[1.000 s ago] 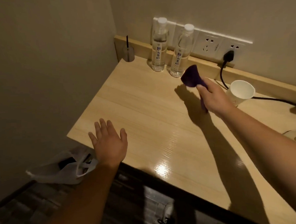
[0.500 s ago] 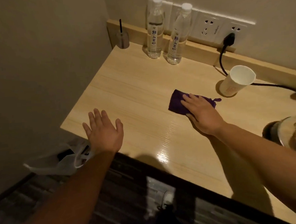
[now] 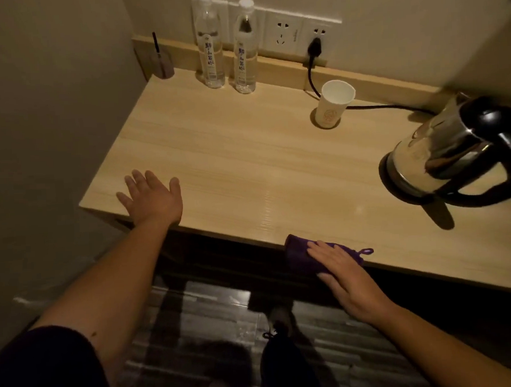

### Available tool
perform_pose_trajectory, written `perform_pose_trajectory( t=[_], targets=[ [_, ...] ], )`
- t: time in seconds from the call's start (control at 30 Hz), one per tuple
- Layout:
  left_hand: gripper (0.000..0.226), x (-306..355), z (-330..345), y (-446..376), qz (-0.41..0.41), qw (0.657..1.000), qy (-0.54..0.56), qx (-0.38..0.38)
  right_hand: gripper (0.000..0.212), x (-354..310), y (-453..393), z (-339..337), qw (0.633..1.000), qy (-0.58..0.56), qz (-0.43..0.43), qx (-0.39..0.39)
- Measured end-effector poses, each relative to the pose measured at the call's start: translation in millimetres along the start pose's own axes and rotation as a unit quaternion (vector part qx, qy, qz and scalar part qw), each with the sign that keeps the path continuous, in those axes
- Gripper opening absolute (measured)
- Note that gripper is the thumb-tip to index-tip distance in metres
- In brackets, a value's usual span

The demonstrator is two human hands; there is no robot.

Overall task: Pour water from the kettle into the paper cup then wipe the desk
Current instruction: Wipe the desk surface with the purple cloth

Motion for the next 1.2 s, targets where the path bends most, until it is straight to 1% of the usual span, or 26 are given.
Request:
perform_pose_trajectory(
  t=[0.03,0.07,0.1,0.13,0.17,0.2,0.23,0.27,0.3,0.33,0.4,0.43,0.47,0.5,0.53,0.57,0.6,0.63,0.67,0.7,0.73,0.87,0.97,1.07,1.2],
  targets=[
    [0.077,3,-1,4,0.002,1.000,0.001,0.003,0.042,-1,5,-5,0.993,-0.101,0.062,0.020],
    [0.076,9,-1,11,0.009,1.000,0.002,0.010,0.037,0,9,-10,0.967,-0.218,0.127,0.041],
    [0.075,18,-1,18,0.021,1.000,0.005,0.015,0.033,2,13,-15,0.921,-0.337,0.182,0.063],
    [0.074,29,2,27,0.035,0.999,0.011,0.016,0.030,6,15,-18,0.863,-0.444,0.227,0.079],
    [0.073,42,4,35,0.051,0.998,0.016,0.013,0.029,10,17,-22,0.809,-0.522,0.254,0.094],
    [0.073,55,8,42,0.066,0.998,0.021,0.009,0.030,14,17,-30,0.773,-0.565,0.268,0.113],
    [0.073,67,11,48,0.078,0.997,0.025,0.005,0.030,18,15,-40,0.755,-0.581,0.274,0.134],
    [0.072,76,13,53,0.087,0.996,0.025,0.003,0.030,21,10,-52,0.751,-0.581,0.272,0.153],
    [0.072,82,16,55,0.090,0.996,0.022,0.005,0.027,24,2,-66,0.762,-0.566,0.266,0.168],
    [0.071,85,17,56,0.088,0.996,0.015,0.010,0.024,29,-11,-80,0.782,-0.536,0.261,0.181],
    [0.070,85,20,57,0.085,0.996,-0.005,0.031,0.020,36,-45,-113,0.839,-0.446,0.236,0.203],
    [0.070,84,20,58,0.085,0.995,-0.014,0.041,0.020,39,-66,-129,0.874,-0.386,0.207,0.208],
    [0.070,84,21,59,0.085,0.995,-0.020,0.049,0.021,40,-89,-144,0.915,-0.308,0.164,0.204],
    [0.071,85,21,60,0.084,0.995,-0.024,0.055,0.023,39,-112,-155,0.953,-0.204,0.115,0.192],
    [0.072,86,22,60,0.083,0.994,-0.027,0.059,0.030,39,-135,-163,0.979,-0.072,0.063,0.180],
    [0.072,87,22,60,0.081,0.994,-0.027,0.061,0.040,39,-157,-165,0.984,0.064,0.010,0.168],
    [0.072,88,22,60,0.080,0.994,-0.026,0.063,0.049,43,-176,-162,0.972,0.178,-0.038,0.150],
    [0.072,88,22,60,0.079,0.994,-0.025,0.067,0.055,49,-193,-154,0.954,0.265,-0.069,0.120],
    [0.071,88,22,60,0.078,0.994,-0.024,0.072,0.058,56,-204,-144,0.940,0.322,-0.081,0.084],
    [0.071,87,22,60,0.077,0.994,-0.024,0.076,0.059,65,-212,-135,0.932,0.350,-0.079,0.054],
    [0.071,87,22,60,0.077,0.994,-0.025,0.079,0.059,72,-216,-129,0.932,0.351,-0.079,0.042],
    [0.070,87,23,60,0.079,0.993,-0.016,0.086,0.053,85,-216,-130,0.944,0.315,-0.096,0.028],
    [0.070,88,23,61,0.081,0.993,-0.010,0.082,0.052,85,-201,-130,0.951,0.294,-0.088,0.023],
    [0.073,87,24,61,0.082,0.993,-0.012,0.079,0.051,83,-157,-120,0.959,0.270,-0.085,0.021],
    [0.077,86,25,58,0.083,0.995,-0.008,0.061,0.051,87,-67,-96,0.965,0.250,-0.080,0.009]
  ],
)
Point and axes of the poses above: each hand's wrist, its own y-axis away from the middle knuckle, its own z-axis out of the palm, x = y × z, the point moved 5 cm from there along -y, towards the middle knuckle, and after that the axes turned 8 degrees about -y, right-handed, at the moved point
